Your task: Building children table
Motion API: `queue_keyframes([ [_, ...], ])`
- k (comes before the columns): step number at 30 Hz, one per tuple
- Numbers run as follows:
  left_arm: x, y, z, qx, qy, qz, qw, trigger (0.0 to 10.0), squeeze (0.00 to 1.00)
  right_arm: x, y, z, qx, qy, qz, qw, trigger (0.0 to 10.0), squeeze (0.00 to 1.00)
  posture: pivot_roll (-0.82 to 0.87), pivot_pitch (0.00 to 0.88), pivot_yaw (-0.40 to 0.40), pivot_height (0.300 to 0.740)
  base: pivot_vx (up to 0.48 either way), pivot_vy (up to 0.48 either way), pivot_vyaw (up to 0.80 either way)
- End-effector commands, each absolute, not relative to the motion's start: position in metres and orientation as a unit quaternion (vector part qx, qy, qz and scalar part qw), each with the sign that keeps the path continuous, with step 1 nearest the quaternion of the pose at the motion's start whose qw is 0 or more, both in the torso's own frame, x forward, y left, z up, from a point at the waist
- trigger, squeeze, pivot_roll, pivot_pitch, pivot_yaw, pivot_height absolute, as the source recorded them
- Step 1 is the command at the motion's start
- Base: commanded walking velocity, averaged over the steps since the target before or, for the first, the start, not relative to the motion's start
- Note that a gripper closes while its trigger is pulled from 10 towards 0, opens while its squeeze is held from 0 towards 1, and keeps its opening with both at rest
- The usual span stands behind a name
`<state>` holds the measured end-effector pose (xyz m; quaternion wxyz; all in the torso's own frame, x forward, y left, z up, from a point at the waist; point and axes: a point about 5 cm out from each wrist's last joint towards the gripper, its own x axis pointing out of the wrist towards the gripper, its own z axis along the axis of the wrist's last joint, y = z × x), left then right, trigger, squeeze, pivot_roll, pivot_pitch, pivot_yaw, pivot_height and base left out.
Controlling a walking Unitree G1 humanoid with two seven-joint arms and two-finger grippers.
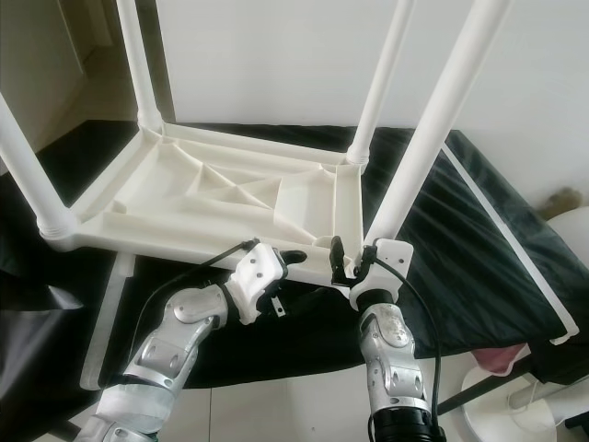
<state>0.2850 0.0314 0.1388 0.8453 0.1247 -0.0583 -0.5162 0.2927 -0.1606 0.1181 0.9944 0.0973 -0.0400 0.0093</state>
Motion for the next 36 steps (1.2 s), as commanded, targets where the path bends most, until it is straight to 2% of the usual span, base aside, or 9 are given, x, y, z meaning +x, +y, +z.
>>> queue_keyframes([
  [1,0.289,0.034,0.14,0.118,-0.061,-0.467,0.874,10.0,0.0,0.292,-0.162,0.119,0.096,-0.043,0.015,0.994,10.0,0.0,0.12,0.0,-0.087,0.74,0.0,0.0,0.0],
  [14,0.288,0.034,0.14,0.121,-0.06,-0.475,0.87,10.0,0.0,0.283,-0.173,0.126,0.057,-0.053,0.102,0.992,10.0,0.0,0.11,0.0,-0.081,0.74,0.0,0.0,0.0],
  [16,0.284,0.031,0.138,0.125,-0.053,-0.496,0.858,10.0,0.0,0.284,-0.183,0.125,0.029,-0.042,0.153,0.987,10.0,0.0,0.1,0.0,-0.075,0.74,0.0,0.0,0.0],
  [24,0.277,0.027,0.135,0.143,-0.043,-0.541,0.828,10.0,0.0,0.299,-0.198,0.124,-0.037,-0.007,0.245,0.969,10.0,0.0,0.11,0.0,-0.074,0.74,0.0,0.0,0.0],
  [32,0.277,0.026,0.137,0.149,-0.044,-0.543,0.825,10.0,0.0,0.314,-0.2,0.121,-0.053,0.013,0.278,0.959,10.0,0.0,0.12,0.0,-0.081,0.74,0.0,0.0,0.0],
  [33,0.277,0.026,0.137,0.15,-0.045,-0.542,0.825,10.0,0.0,0.317,-0.201,0.12,-0.053,0.018,0.283,0.957,2.1,0.0,0.12,0.0,-0.082,0.74,0.0,0.0,0.0],
  [34,0.277,0.026,0.137,0.15,-0.045,-0.542,0.825,10.0,0.0,0.317,-0.201,0.12,-0.053,0.018,0.283,0.957,2.1,0.0,0.12,0.0,-0.082,0.74,0.0,0.0,0.0],
  [35,0.277,0.025,0.137,0.151,-0.046,-0.542,0.825,10.0,0.0,0.318,-0.201,0.118,-0.055,0.022,0.286,0.956,0.0,0.0,0.12,0.0,-0.085,0.74,0.0,0.0,0.0],
  [36,0.277,0.025,0.138,0.151,-0.047,-0.541,0.826,10.0,0.0,0.318,-0.202,0.117,-0.056,0.025,0.29,0.955,0.0,0.0,0.12,0.0,-0.085,0.74,0.0,0.0,0.0],
])
